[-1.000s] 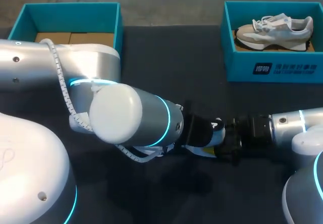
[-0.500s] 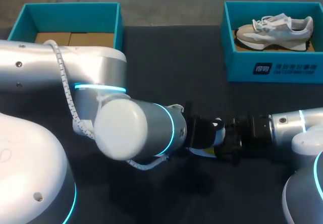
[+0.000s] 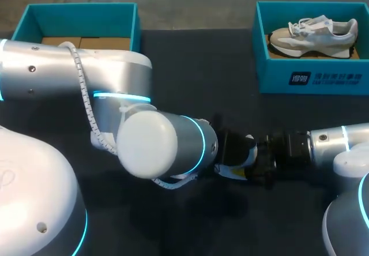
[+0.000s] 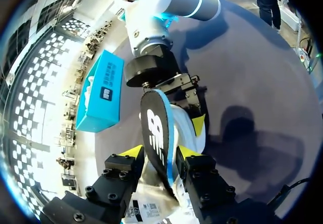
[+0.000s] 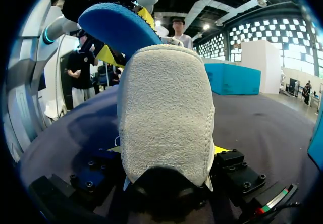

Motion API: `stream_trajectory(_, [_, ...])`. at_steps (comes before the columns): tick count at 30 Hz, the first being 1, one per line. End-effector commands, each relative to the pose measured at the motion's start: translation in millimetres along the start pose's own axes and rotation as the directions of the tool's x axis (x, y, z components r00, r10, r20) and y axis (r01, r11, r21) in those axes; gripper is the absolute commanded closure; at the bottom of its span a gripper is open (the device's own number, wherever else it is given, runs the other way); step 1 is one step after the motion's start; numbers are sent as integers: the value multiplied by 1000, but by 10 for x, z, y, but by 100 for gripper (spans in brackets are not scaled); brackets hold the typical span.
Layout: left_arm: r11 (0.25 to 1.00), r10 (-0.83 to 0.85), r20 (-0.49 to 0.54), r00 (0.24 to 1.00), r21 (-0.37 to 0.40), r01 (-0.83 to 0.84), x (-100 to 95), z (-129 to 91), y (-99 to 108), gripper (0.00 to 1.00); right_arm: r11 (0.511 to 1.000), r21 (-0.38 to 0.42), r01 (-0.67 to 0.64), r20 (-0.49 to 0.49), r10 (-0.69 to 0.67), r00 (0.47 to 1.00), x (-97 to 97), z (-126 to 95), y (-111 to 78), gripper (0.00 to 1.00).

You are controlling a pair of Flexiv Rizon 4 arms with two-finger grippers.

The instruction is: Take the shoe out of the shoebox, open the shoe tongue, remove and reinsert the insole, then place the shoe into the shoebox

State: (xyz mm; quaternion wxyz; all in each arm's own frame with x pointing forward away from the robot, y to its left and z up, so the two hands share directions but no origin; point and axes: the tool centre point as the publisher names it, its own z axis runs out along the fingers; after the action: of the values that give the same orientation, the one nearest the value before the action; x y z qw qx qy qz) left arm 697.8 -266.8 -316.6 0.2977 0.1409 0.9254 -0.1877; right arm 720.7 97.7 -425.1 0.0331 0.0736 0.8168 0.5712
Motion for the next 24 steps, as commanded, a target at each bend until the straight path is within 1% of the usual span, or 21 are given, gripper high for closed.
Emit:
stream_trajectory(1, [1000,-3,-11,1000,8,3,-13,63,-3,62,1000,3,0,1,0,1000,4,12,-9,100])
stream_trajectory(2, [1000,-4,-11,1000,9,4,-15,66,0,63,1000,3,0,1,0,1000,4,12,-9,100])
stream_trajectory(4, [1000,-5,-12,1000,12,6,-20,68,5,71,1000,3,0,1,0,1000,4,12,-9,100])
stream_trajectory(7, [1000,-5,-15,1000,14,5,-29,79,19,81,1000,3,0,1,0,1000,4,12,-9,100])
stream_trajectory(8, [1000,-5,-16,1000,14,5,-31,82,23,82,1000,3,0,1,0,1000,4,12,-9,100])
stream_trajectory(9, [1000,-8,-20,1000,16,8,-34,88,31,86,1000,3,0,1,0,1000,4,12,-9,100])
stream_trajectory(11, [1000,-9,-22,1000,18,10,-34,88,44,99,1000,3,0,1,0,1000,4,12,-9,100])
stream_trajectory(16, [999,-20,-35,999,30,21,-35,83,79,100,1000,3,0,1,0,1000,4,12,-9,100])
stream_trajectory(20, [996,-36,-61,997,74,40,-69,41,92,100,1000,3,0,1,0,1000,4,12,-9,100])
stream_trajectory(24, [991,-45,-78,996,119,54,-112,-9,45,100,1000,3,0,1,0,1000,4,12,-9,100])
